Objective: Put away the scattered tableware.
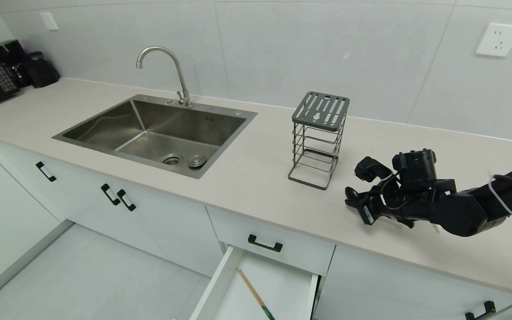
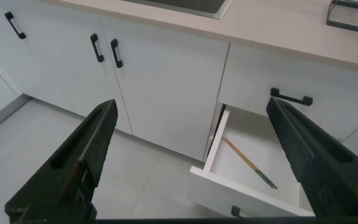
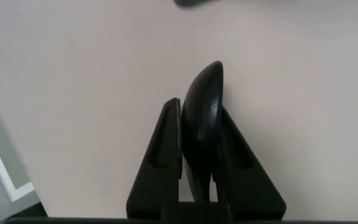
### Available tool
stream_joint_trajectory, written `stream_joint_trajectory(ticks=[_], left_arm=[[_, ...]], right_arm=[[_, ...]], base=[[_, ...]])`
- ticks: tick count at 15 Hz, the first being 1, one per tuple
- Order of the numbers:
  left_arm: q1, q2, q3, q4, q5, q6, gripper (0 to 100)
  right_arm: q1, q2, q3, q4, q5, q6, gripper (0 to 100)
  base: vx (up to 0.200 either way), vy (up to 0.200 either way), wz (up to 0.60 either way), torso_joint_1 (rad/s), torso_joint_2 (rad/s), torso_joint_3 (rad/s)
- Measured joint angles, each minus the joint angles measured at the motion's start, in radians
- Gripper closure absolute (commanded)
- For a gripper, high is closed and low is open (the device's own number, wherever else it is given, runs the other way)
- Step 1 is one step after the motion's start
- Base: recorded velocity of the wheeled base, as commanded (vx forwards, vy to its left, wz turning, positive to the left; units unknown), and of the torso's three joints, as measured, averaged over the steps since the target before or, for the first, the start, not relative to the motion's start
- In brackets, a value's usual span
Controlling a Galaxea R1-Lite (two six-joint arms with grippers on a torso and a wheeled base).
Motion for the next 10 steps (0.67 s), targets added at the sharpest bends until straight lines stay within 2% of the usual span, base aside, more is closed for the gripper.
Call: stream_joint_trajectory(ticks=[4,10], left_arm=[[0.000,0.000,0.000,0.000,0.000,0.000,0],[0.000,0.000,0.000,0.000,0.000,0.000,0]], right_arm=[[0.113,-0.062,0.003,-0.022,0.033,-0.002,100],[0.370,-0.146,0.031,-0.066,0.028,0.015,100]], base=[[0.000,0.000,0.00,0.000,0.00,0.000],[0.000,0.000,0.00,0.000,0.00,0.000]])
